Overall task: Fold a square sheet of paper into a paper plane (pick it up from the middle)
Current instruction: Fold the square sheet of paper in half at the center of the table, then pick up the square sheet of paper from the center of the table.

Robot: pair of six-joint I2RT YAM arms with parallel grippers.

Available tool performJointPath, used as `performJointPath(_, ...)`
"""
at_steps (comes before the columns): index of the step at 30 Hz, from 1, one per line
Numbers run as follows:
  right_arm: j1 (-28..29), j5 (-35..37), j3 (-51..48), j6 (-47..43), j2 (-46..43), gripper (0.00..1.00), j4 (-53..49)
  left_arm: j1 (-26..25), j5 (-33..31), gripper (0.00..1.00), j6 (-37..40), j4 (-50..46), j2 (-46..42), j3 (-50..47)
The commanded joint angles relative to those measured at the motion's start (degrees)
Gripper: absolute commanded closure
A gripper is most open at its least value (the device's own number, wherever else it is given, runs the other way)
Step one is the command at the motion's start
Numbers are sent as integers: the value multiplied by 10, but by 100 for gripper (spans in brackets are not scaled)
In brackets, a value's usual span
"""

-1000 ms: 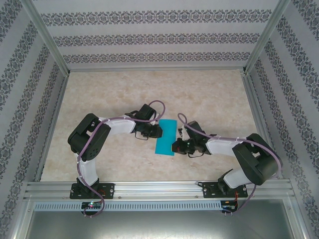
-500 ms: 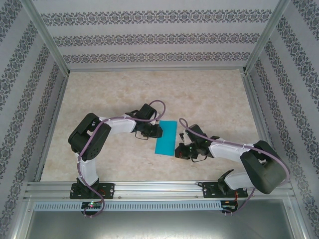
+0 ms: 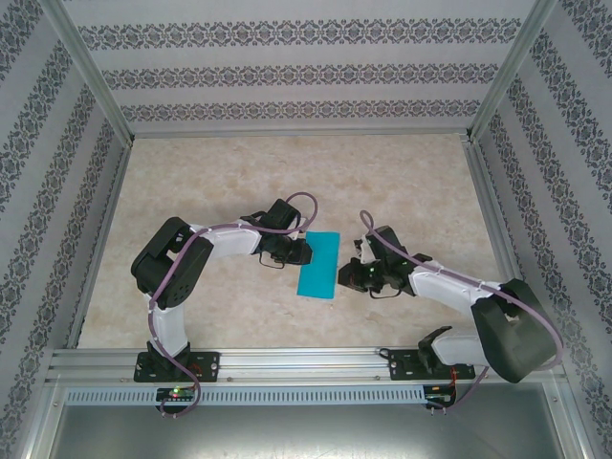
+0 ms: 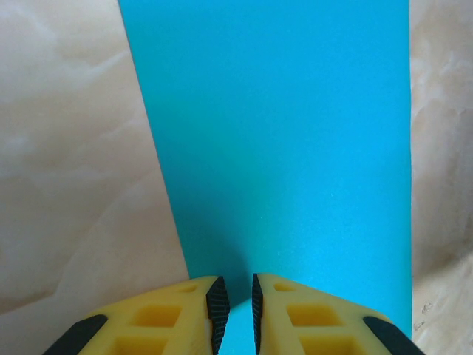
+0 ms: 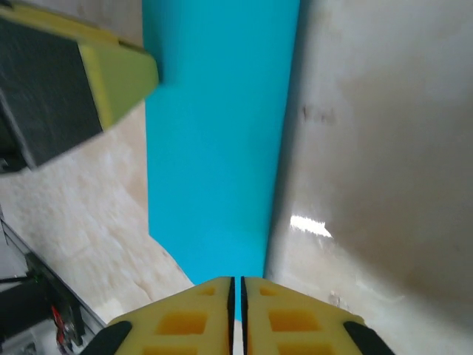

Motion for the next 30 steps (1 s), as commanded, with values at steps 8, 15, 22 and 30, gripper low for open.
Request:
performJointPath(8,-39,-21,49,10,93,77,72,-10,-57,75,19,-58,70,-44)
performJointPath(15,-42,-35,84,-7,151,72,73,-10,-56,75,19,-56,66,-48)
performJointPath(22,-43,-15,110,-39,172,68,27,-10,-53,75,18,-55,66,-49)
performJointPath(30,-51,-1,116,-57,165,68,-2,-10,-52,75,18,-56,66,-48)
